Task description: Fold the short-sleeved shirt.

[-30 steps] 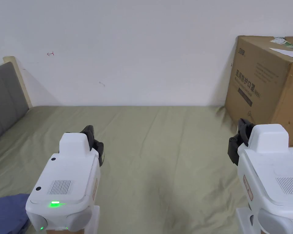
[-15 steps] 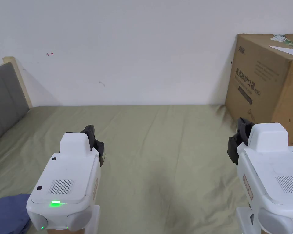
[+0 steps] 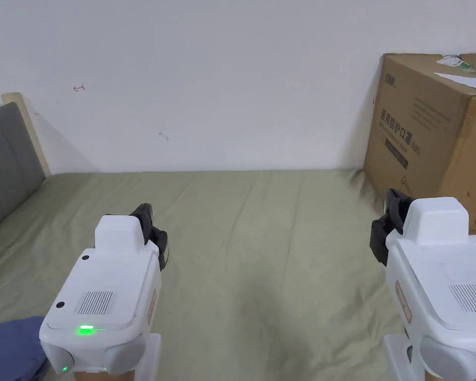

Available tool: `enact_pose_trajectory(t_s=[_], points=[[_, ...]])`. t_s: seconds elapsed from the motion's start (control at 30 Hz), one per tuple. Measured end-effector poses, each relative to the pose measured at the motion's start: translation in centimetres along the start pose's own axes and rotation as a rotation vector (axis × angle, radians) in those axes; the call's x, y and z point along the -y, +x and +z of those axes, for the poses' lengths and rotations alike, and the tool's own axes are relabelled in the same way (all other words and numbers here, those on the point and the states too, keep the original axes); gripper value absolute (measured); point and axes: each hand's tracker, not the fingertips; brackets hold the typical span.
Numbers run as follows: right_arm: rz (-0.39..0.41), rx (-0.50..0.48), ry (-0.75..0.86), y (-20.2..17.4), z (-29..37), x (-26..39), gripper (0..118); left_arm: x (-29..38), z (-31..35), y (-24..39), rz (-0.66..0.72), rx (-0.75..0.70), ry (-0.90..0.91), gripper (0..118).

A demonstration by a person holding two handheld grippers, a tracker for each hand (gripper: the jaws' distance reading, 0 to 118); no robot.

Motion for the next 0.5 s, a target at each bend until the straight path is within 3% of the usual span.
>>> enact_pose_trajectory(t_s=[0.5], points=[[-0.002,-0.002,-0.002,0.02,0.12,-0.08,0,-0.07,-0.02,0.09,-0.012,0.005,0.002,0]])
